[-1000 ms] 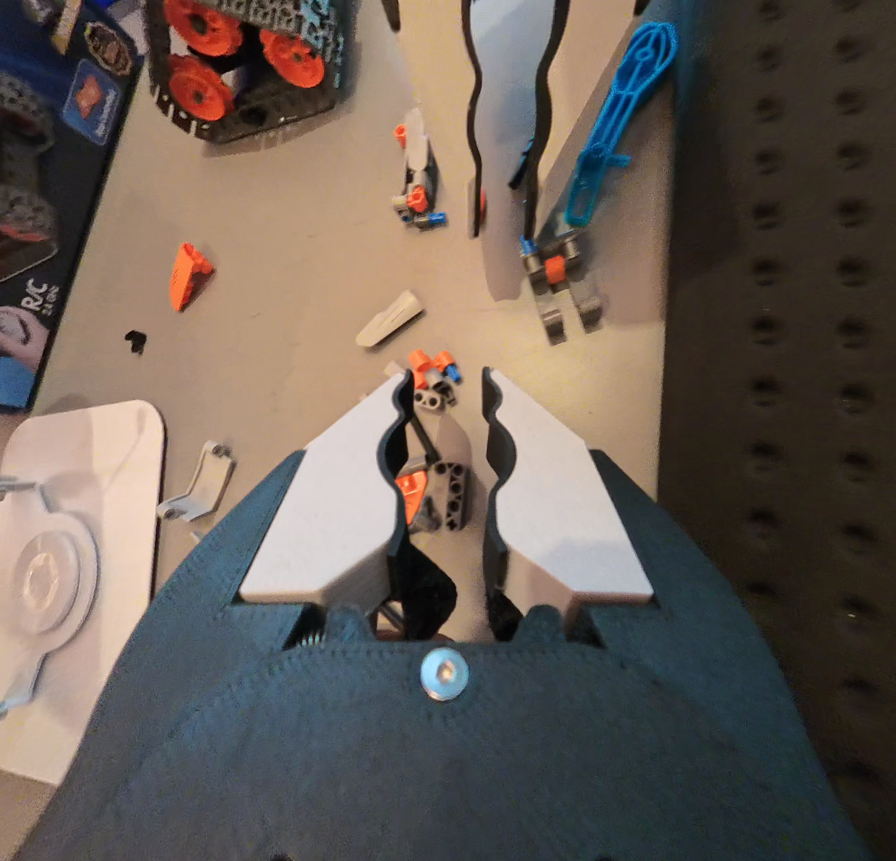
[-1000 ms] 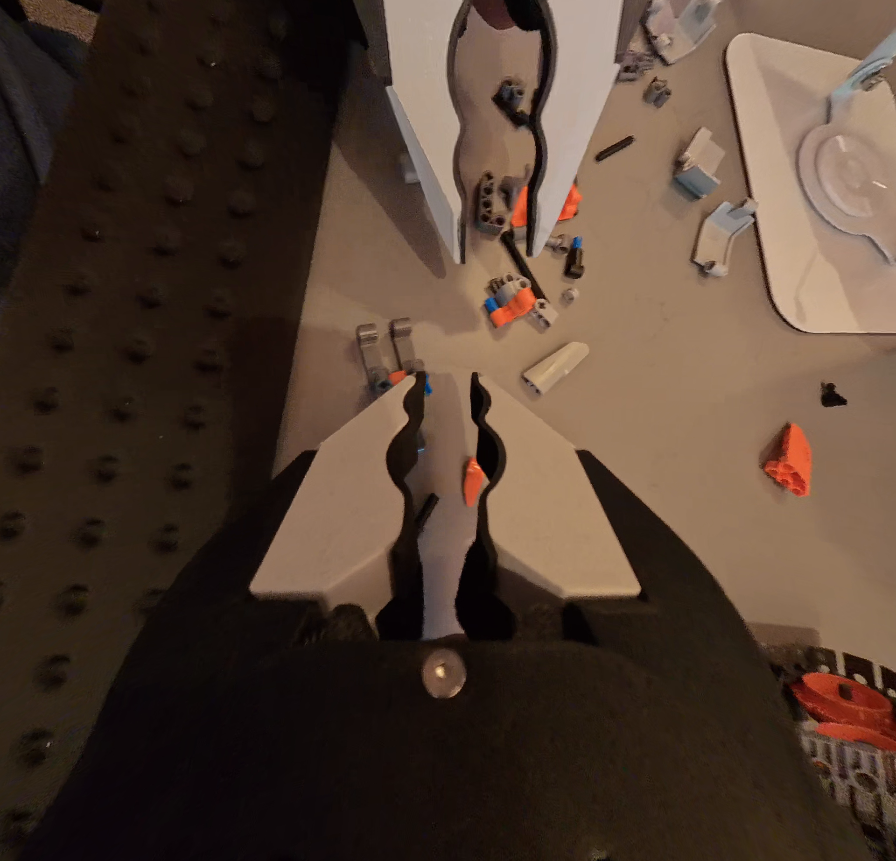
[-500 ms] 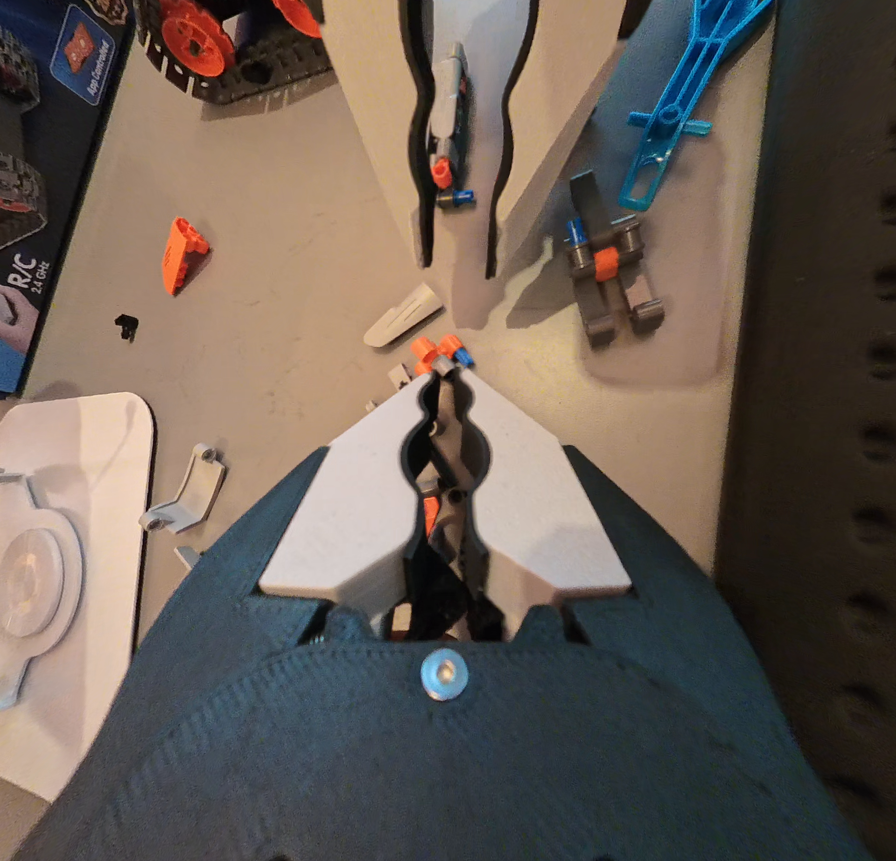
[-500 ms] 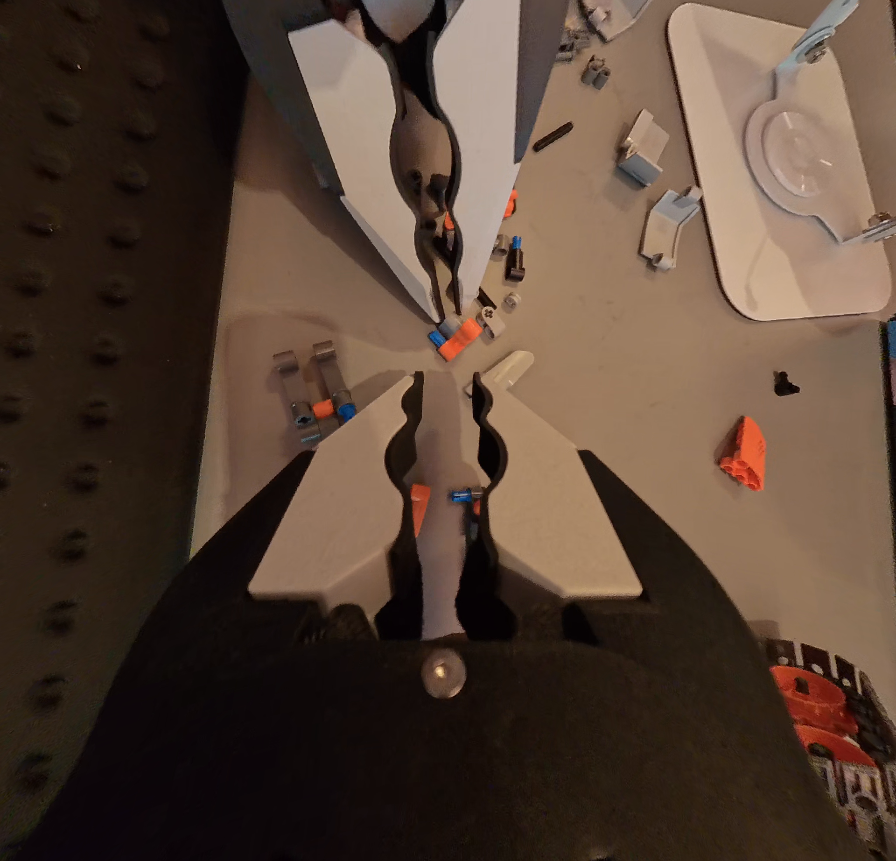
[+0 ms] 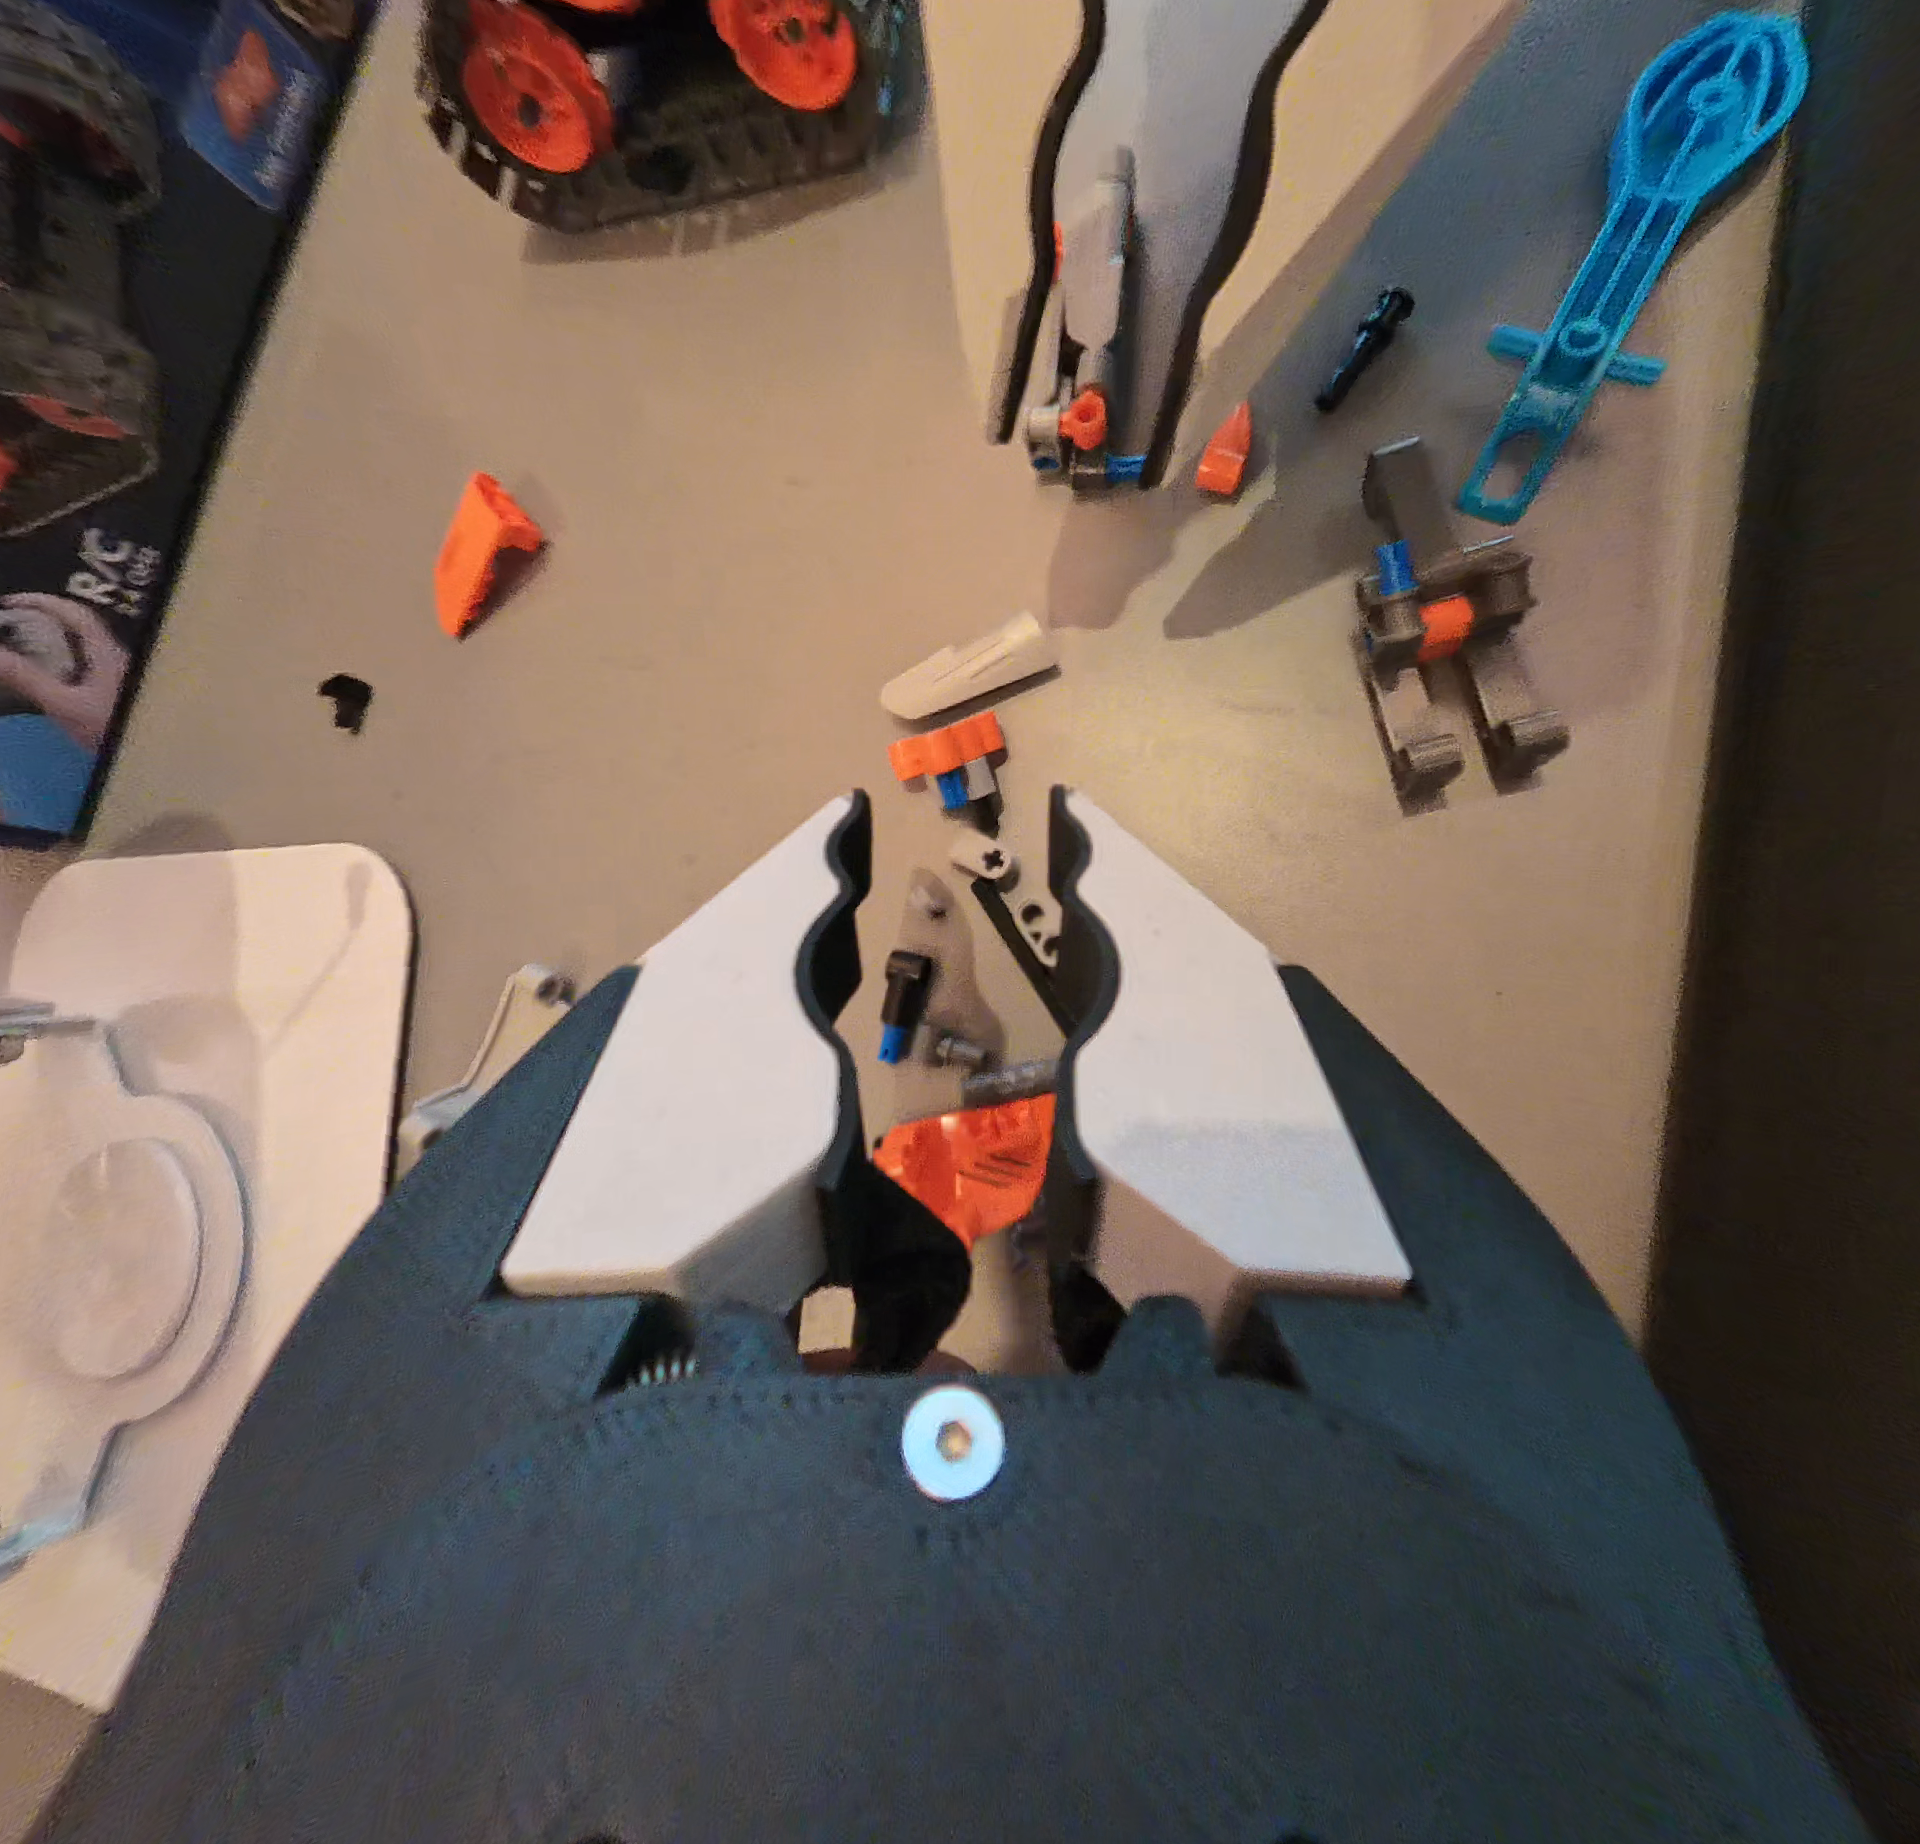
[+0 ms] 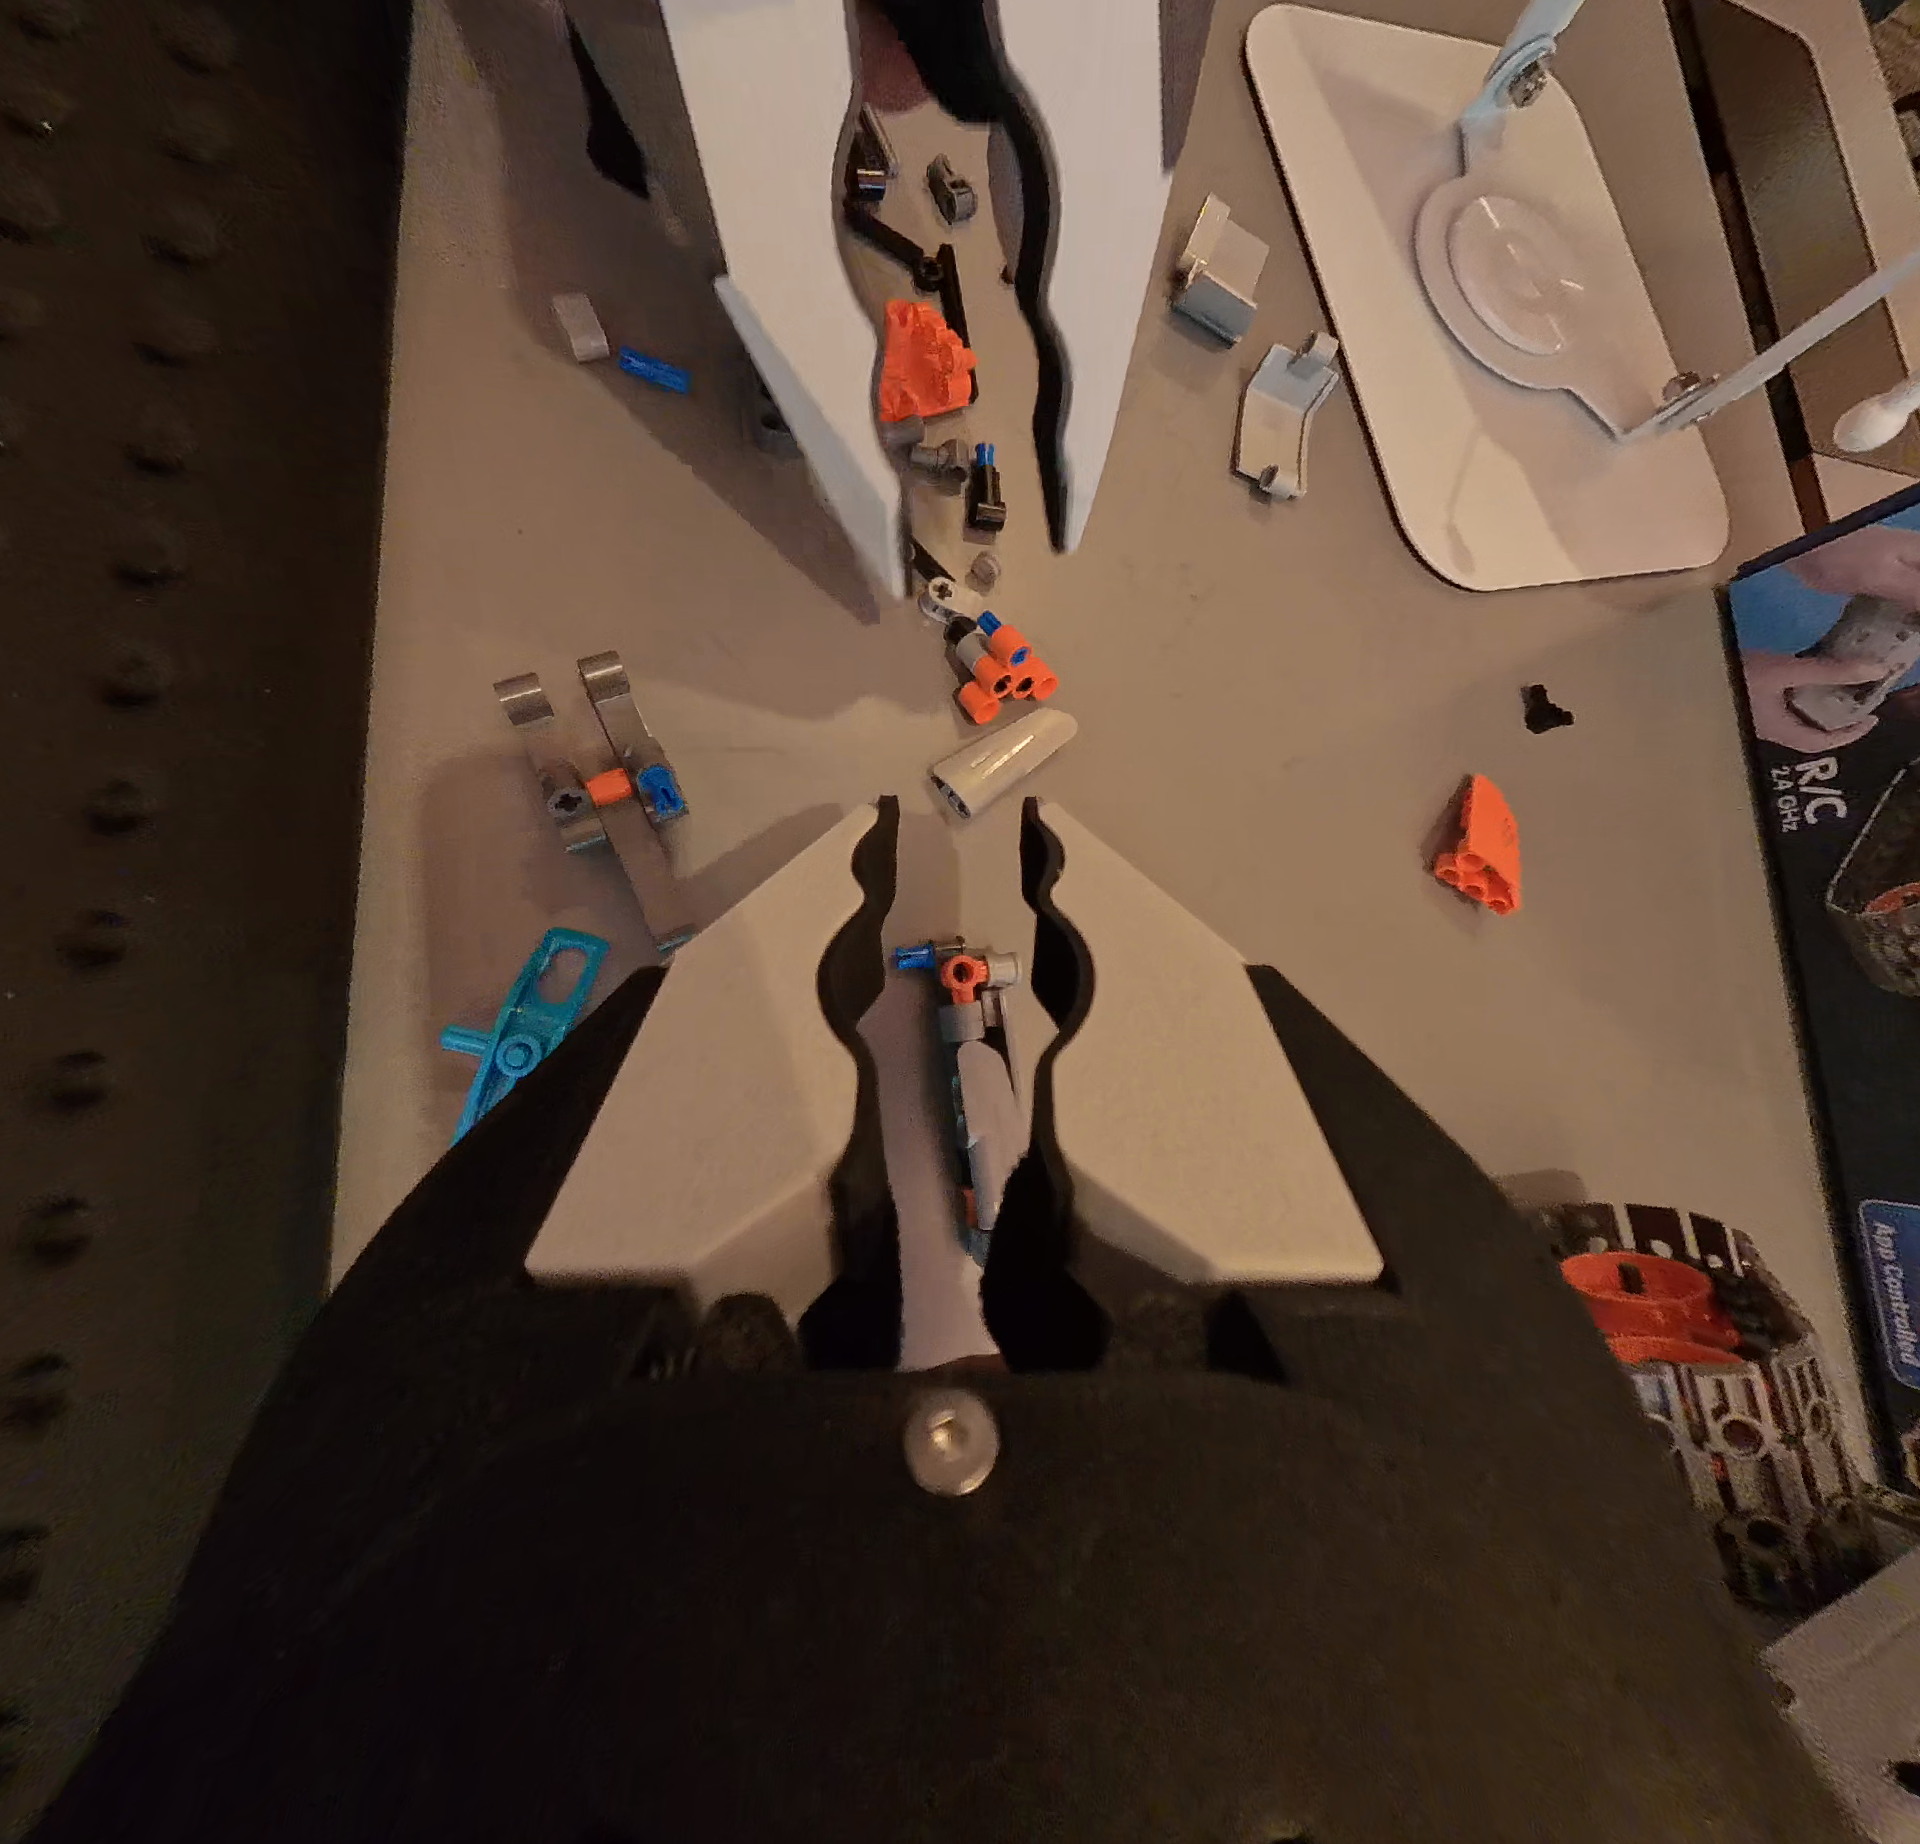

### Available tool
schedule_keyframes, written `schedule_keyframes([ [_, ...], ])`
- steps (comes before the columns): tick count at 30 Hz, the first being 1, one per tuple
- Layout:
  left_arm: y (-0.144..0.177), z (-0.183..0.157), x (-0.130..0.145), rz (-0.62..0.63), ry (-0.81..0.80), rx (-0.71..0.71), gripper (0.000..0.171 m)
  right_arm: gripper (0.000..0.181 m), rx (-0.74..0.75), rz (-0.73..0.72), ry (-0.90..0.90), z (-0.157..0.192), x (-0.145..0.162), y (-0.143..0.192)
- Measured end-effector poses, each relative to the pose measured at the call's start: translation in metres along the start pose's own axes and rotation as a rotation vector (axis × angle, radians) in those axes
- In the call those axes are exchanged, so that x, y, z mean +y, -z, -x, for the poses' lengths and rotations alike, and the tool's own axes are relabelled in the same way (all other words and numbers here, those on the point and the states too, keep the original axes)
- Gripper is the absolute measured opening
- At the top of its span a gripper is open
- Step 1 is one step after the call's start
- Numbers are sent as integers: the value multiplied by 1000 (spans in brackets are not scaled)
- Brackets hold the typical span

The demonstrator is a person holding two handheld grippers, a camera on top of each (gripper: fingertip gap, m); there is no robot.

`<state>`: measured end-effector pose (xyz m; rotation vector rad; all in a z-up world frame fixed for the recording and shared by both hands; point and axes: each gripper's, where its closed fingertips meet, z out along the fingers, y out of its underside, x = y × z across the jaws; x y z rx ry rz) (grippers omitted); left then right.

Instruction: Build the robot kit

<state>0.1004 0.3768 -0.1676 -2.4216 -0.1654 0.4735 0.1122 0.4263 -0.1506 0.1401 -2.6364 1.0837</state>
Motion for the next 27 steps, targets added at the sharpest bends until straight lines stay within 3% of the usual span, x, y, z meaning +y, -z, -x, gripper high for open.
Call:
schedule_keyframes([
  [2,-11,4,5,46,-34,-27,28,21,7,7,7,-2,4,-2],
  [6,-19,5,2,41,8,-12,3,20,1,7,6,-1,8,-6],
  [16,-9,-6,-25,-71,-88,-33,2,16,98,-115,41,-13,-18,-9],
  [27,-2,-21,-29,-70,-259,-120,2,5,11,-114,83,9,-17,-17],
])
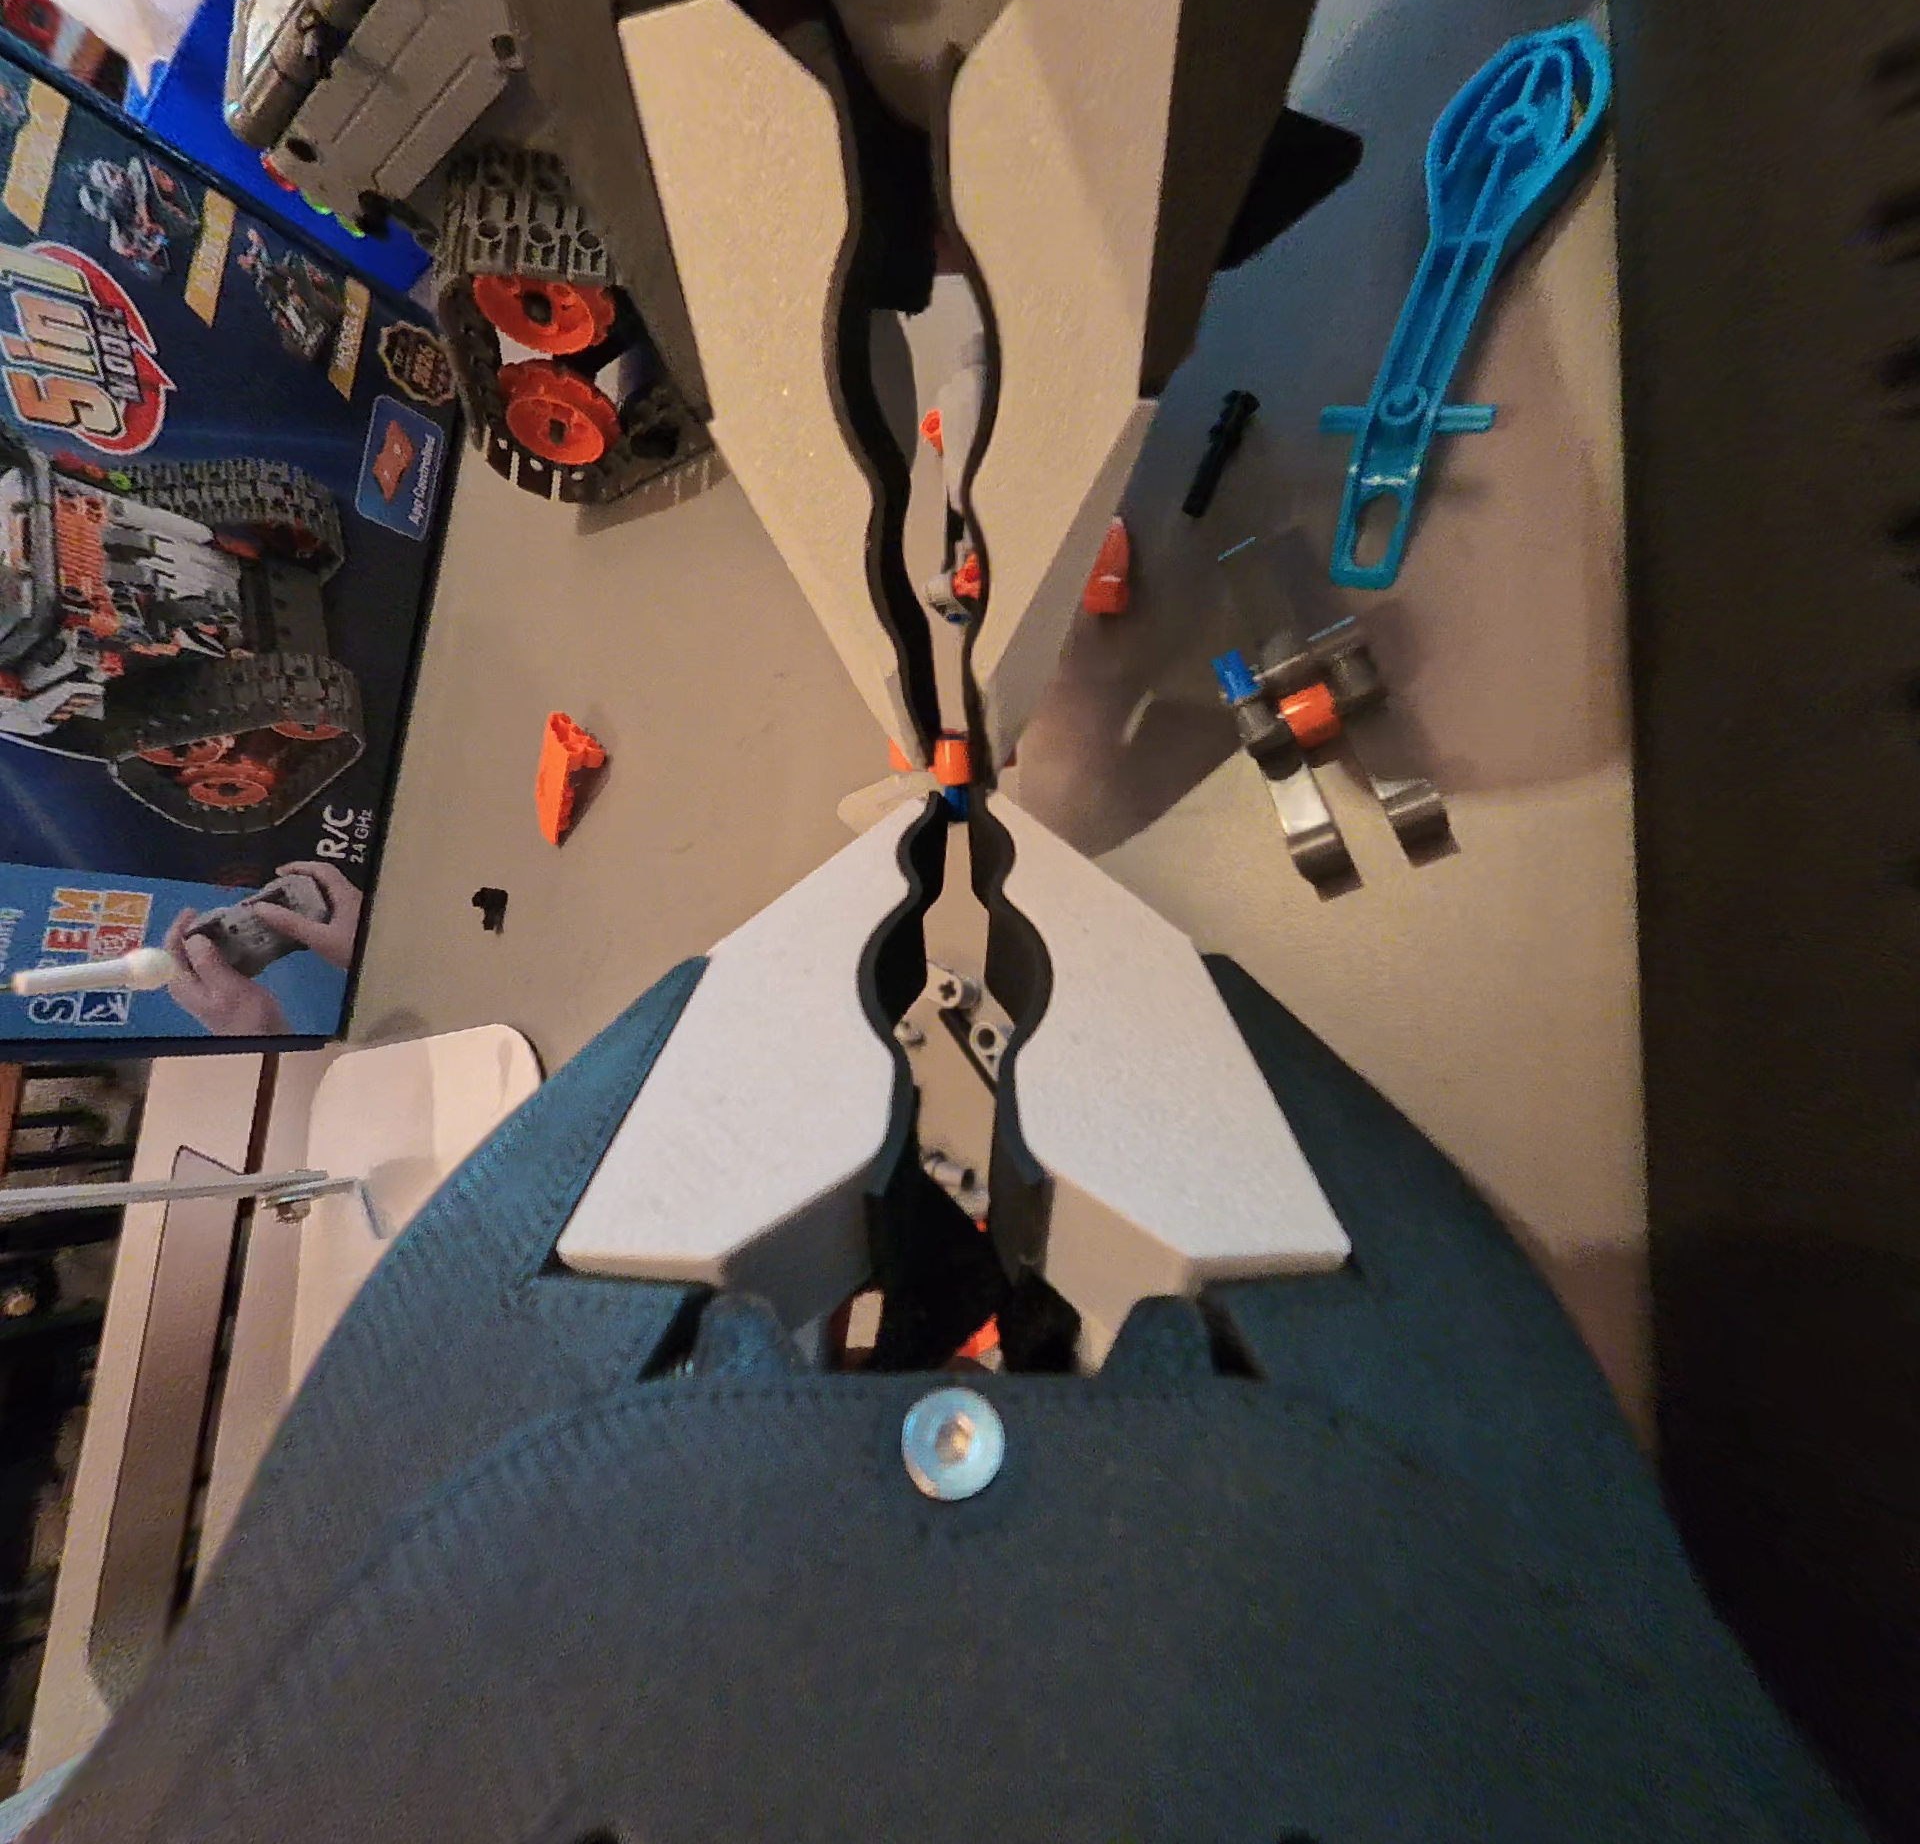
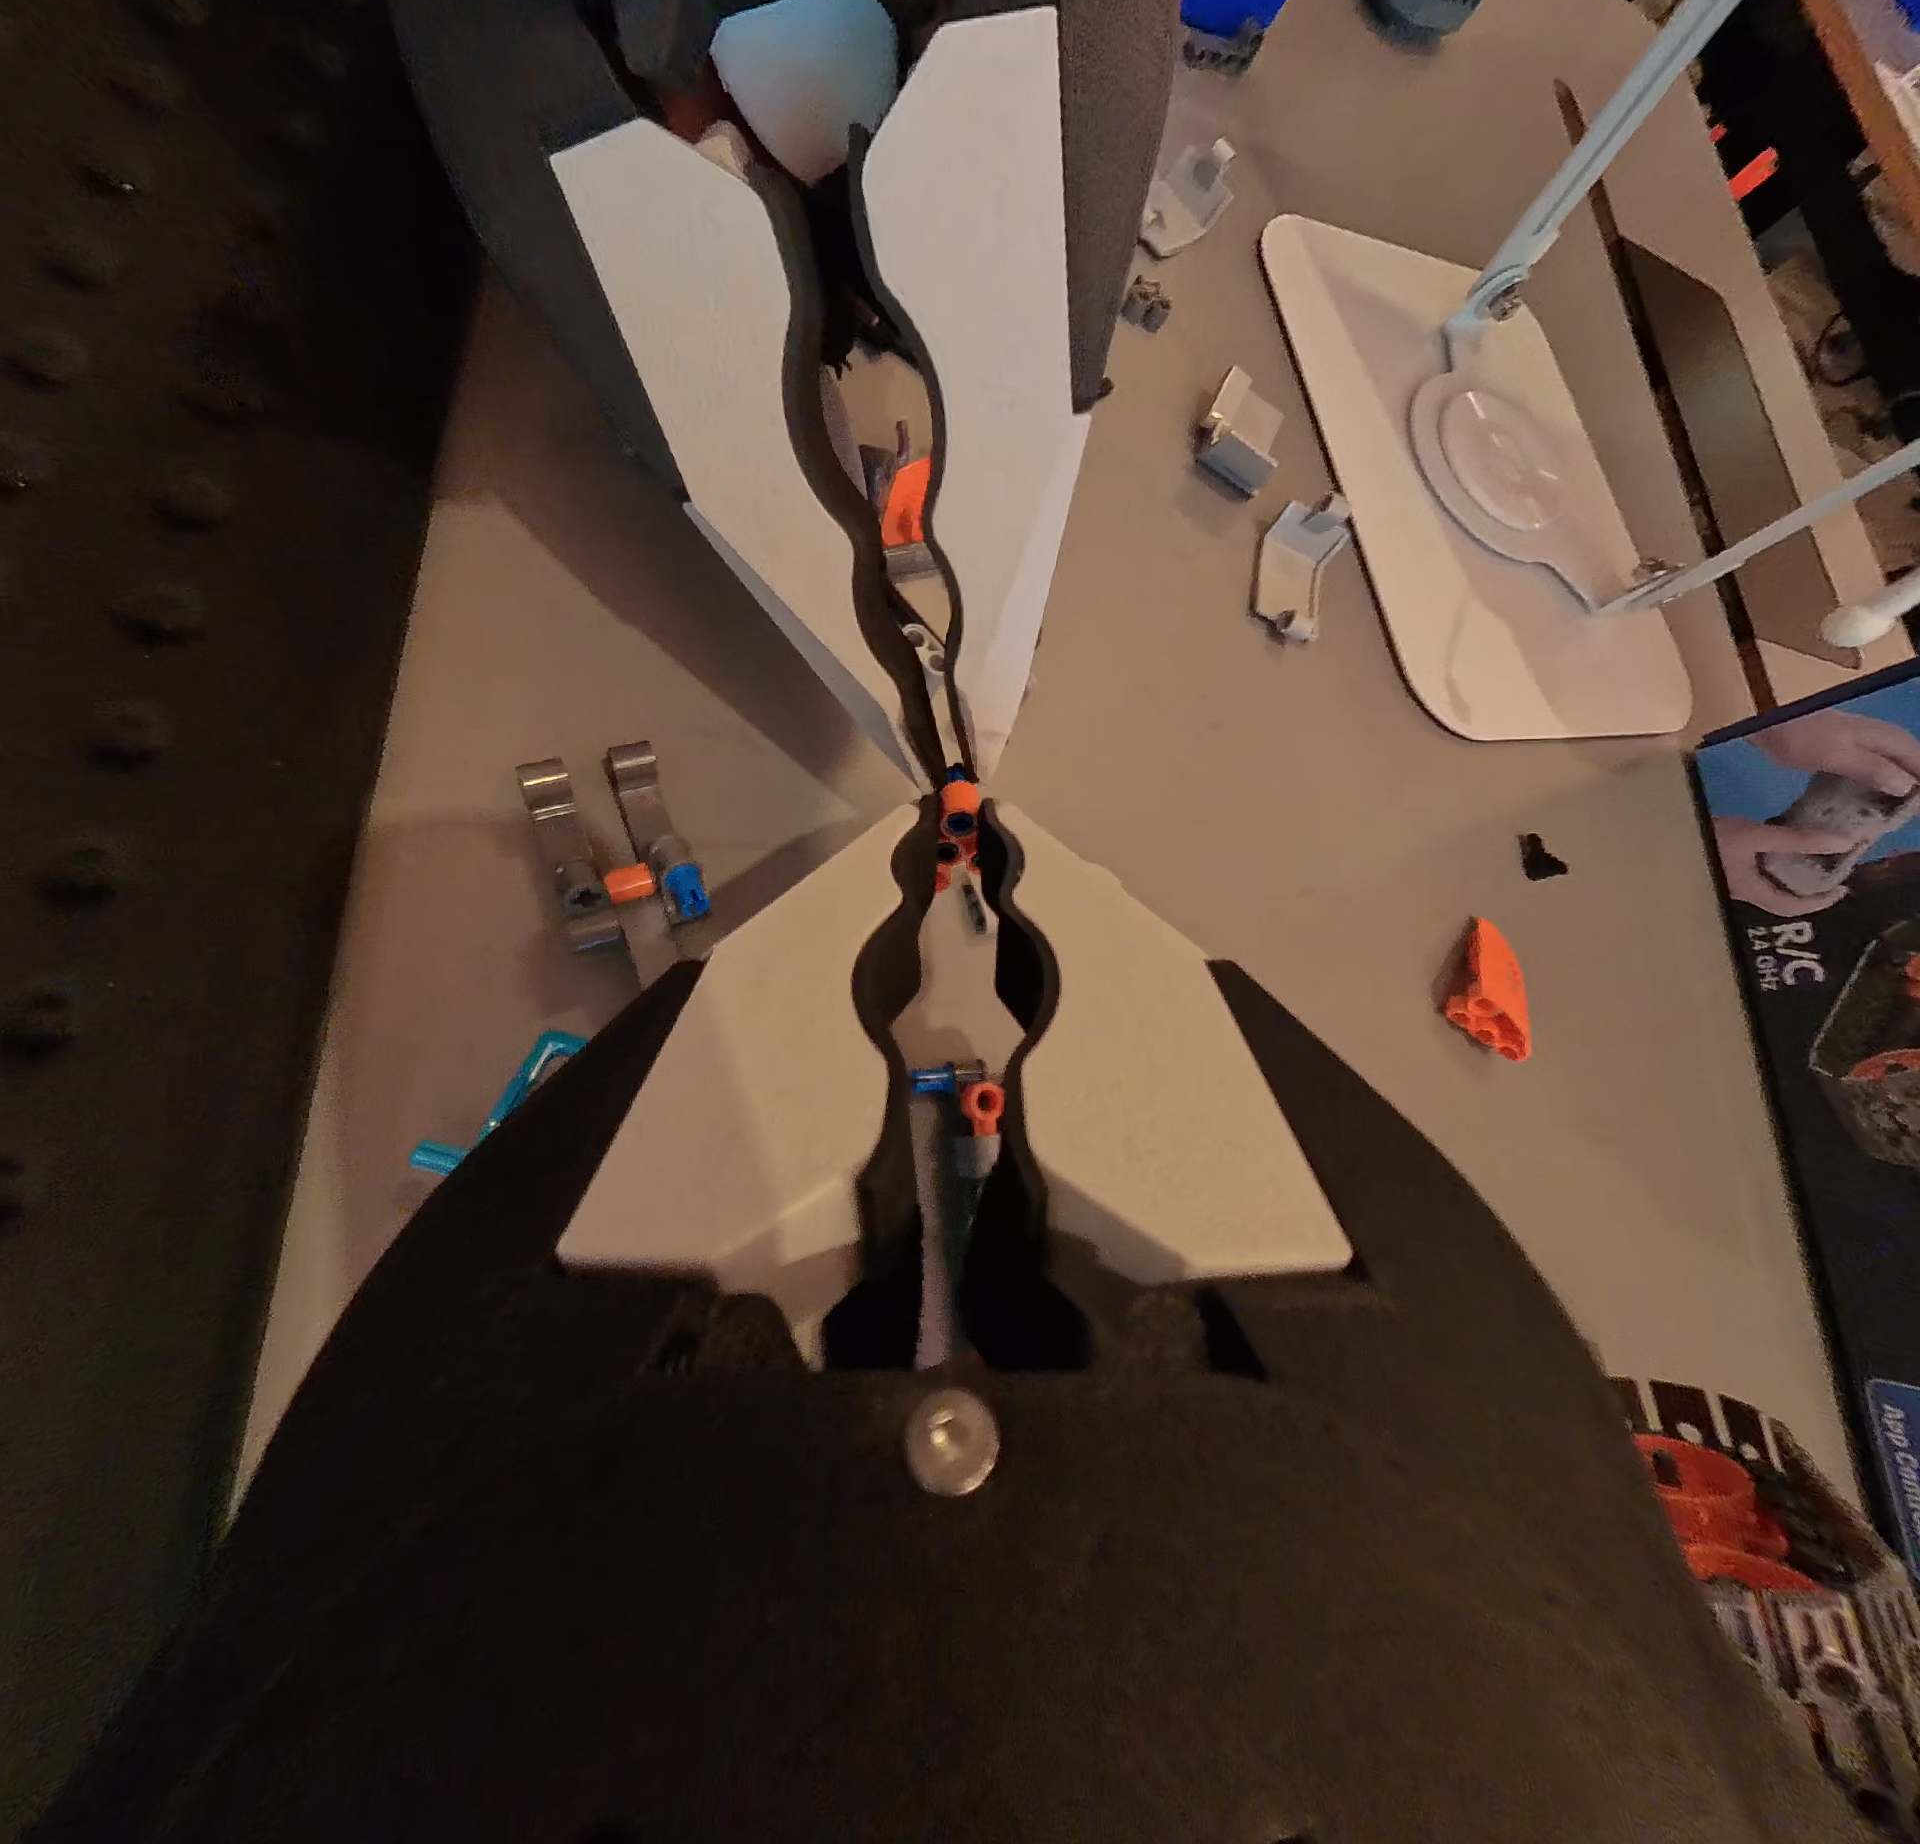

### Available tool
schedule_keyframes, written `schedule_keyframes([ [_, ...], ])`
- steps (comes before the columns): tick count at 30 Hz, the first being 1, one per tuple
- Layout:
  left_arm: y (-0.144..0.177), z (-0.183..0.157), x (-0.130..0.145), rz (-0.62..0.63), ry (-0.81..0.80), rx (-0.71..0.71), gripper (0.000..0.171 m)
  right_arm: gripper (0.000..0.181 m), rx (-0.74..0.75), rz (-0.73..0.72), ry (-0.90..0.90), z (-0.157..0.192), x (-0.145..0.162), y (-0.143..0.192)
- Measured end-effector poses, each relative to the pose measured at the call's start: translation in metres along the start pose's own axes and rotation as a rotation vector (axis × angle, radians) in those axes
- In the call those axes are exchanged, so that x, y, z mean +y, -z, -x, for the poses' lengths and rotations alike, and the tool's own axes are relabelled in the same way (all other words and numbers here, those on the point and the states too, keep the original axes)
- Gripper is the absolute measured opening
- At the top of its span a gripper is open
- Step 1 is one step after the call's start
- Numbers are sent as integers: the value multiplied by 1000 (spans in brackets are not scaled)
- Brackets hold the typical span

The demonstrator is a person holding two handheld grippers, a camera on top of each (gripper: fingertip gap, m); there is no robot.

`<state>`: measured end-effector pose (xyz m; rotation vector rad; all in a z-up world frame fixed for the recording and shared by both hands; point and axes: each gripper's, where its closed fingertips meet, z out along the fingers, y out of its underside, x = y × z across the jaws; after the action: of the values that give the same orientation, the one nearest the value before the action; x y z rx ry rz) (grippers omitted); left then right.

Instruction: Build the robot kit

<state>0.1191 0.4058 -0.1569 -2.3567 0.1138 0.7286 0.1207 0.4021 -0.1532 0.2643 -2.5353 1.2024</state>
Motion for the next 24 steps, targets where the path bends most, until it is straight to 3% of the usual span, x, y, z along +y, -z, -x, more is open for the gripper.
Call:
schedule_keyframes([
  [17,22,-30,-12,-126,-89,-2,2,4,-202,-142,-19,35,-13,12],
  [20,21,-17,17,-56,-21,-21,0,4,-205,-153,-56,29,-4,26],
  [24,29,-17,-1,-153,-15,-13,0,4,-188,-148,-42,30,-3,25],
])
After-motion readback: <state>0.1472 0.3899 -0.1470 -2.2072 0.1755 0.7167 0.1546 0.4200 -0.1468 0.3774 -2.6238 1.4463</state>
